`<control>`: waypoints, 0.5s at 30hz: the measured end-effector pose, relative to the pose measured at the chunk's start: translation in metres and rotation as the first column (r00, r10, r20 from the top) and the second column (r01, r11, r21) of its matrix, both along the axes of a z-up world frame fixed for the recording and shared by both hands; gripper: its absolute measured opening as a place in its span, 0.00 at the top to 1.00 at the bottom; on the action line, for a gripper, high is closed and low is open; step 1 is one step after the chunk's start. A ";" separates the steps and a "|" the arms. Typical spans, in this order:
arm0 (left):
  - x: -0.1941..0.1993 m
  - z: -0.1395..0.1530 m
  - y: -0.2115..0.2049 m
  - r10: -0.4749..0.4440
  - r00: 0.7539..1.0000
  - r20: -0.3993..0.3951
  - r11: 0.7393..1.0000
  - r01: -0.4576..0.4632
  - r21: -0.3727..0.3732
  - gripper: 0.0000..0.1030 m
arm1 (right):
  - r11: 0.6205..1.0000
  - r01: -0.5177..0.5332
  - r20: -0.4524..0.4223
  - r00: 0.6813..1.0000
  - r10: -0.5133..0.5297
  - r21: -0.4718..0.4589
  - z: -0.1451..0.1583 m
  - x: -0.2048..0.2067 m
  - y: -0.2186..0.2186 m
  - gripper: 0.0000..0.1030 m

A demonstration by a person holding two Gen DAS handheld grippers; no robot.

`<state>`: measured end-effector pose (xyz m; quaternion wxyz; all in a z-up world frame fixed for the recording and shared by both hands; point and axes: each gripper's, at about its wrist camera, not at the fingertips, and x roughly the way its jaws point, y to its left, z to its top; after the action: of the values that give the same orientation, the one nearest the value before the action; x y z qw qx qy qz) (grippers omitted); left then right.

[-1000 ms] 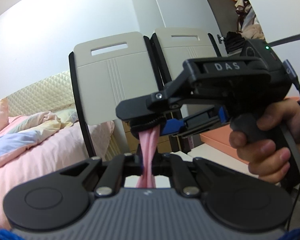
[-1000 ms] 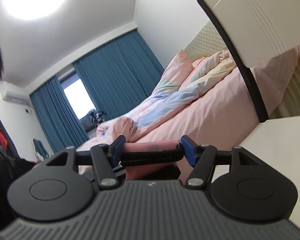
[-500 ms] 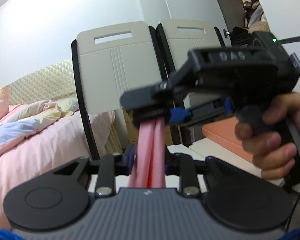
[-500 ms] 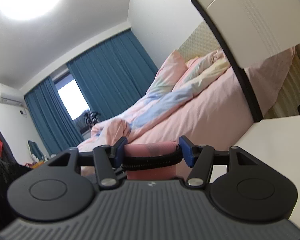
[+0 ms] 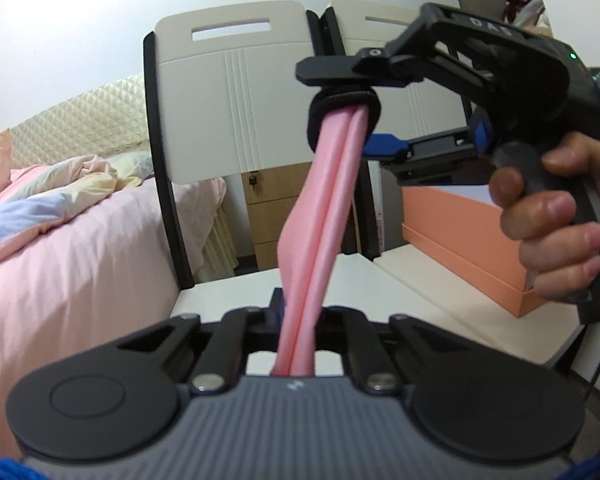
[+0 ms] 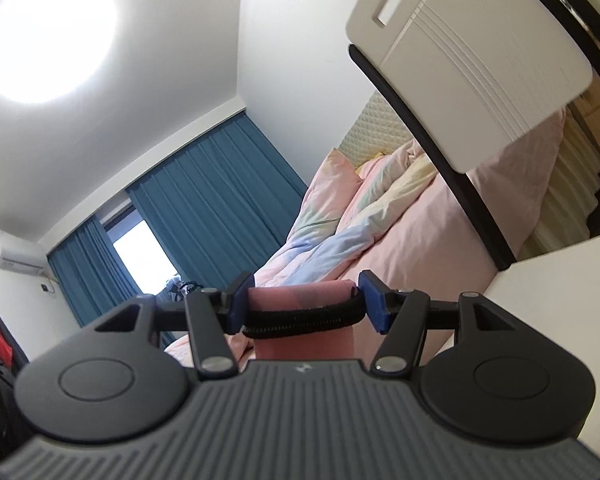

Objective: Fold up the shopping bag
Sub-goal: 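Slide the hair tie further down the strip with the right tool, then grasp the bound strip with the right tool while the left tool holds it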

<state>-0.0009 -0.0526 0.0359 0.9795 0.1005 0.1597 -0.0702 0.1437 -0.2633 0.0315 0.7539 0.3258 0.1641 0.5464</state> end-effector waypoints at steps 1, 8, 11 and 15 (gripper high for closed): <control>0.000 -0.001 0.000 0.001 1.000 -0.002 1.000 -0.001 0.002 0.91 | 1.000 -0.001 -0.007 1.000 0.001 0.001 -0.001 0.000 0.001 0.41; 0.001 -0.003 0.004 0.003 1.000 -0.026 1.000 -0.003 -0.014 0.92 | 0.999 0.002 0.014 1.000 -0.002 -0.034 0.000 -0.006 0.013 0.41; 0.001 -0.004 0.004 -0.001 1.000 -0.023 1.000 0.000 -0.020 0.92 | 0.999 0.020 0.020 1.000 -0.019 -0.047 0.001 -0.008 0.014 0.41; 0.002 -0.004 0.009 0.018 0.998 -0.053 0.998 -0.021 -0.064 0.93 | 0.996 0.031 0.026 0.999 -0.029 -0.078 0.000 -0.010 0.021 0.41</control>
<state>0.0011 -0.0437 0.0322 0.9784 0.0654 0.1839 -0.0684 0.1341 -0.2427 0.0314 0.7762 0.2919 0.1711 0.5320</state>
